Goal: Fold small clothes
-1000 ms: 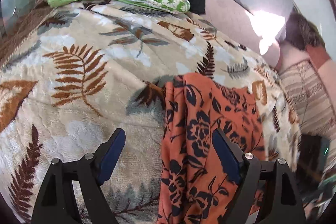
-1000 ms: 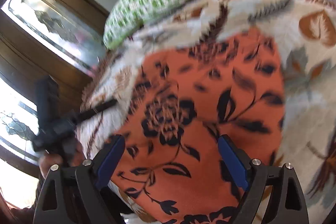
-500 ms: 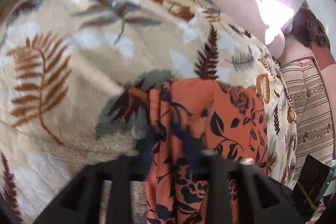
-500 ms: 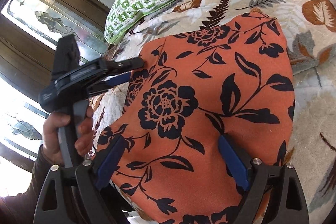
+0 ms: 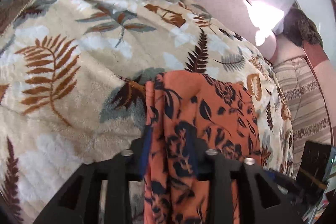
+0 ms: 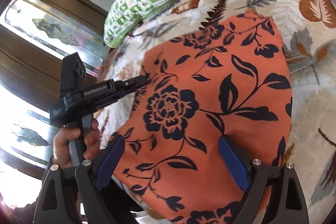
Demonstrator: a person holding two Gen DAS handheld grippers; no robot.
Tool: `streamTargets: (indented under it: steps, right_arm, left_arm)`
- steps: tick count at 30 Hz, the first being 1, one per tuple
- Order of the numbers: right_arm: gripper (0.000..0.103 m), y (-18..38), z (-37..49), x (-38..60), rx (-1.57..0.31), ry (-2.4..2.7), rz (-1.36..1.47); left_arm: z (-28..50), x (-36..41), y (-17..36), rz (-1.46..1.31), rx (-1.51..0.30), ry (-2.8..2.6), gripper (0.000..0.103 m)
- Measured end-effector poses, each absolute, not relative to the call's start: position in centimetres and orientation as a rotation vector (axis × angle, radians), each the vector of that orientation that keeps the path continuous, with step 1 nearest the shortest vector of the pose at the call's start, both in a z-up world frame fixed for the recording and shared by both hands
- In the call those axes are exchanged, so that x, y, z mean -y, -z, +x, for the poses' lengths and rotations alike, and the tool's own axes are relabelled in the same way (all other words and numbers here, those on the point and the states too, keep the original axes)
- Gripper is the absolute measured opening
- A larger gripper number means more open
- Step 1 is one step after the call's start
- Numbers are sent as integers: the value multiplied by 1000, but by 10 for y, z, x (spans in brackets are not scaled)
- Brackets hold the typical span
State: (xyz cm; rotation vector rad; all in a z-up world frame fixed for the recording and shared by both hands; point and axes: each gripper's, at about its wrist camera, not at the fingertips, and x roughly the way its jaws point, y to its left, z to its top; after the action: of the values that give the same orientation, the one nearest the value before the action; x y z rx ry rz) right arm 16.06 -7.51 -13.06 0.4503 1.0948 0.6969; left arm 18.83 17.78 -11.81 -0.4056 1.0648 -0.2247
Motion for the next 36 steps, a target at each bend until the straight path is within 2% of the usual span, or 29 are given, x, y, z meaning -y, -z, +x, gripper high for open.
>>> streamTargets:
  steps: [1, 6, 7, 8, 10, 11, 19, 24, 34, 36]
  right_arm:
    - [92, 127, 158, 78, -1084, -685, 456]
    - [92, 119, 153, 92, -1045, -668, 509]
    - [92, 118, 153, 93, -1048, -668, 512]
    - [92, 118, 153, 92, -1050, -667, 512]
    - [92, 118, 152, 92, -1054, -666, 506]
    - [92, 117, 151, 92, -1055, -670, 504]
    - [92, 118, 154, 91, -1062, -679, 505]
    - [92, 147, 169, 85, -1166, -675, 548]
    - [92, 120, 176, 96, -1079, -655, 580]
    - [92, 128, 184, 99, -1086, -618, 599]
  left_arm:
    - [179, -177, 113, -393, -1049, 223, 52]
    - [152, -166, 114, -389, -1050, 286, 52]
    - [152, -164, 120, -384, -1074, 281, 48]
    - [152, -164, 126, -373, -1091, 263, 24]
    - [153, -165, 138, -378, -1121, 250, 10]
    - [153, -170, 141, -397, -1124, 240, 9]
    - [145, -177, 149, -440, -1109, 220, 8]
    - [143, -171, 139, -421, -1106, 206, 9]
    - [100, -148, 98, -300, -1035, 165, 9]
    - [89, -148, 98, -299, -1040, 143, 13]
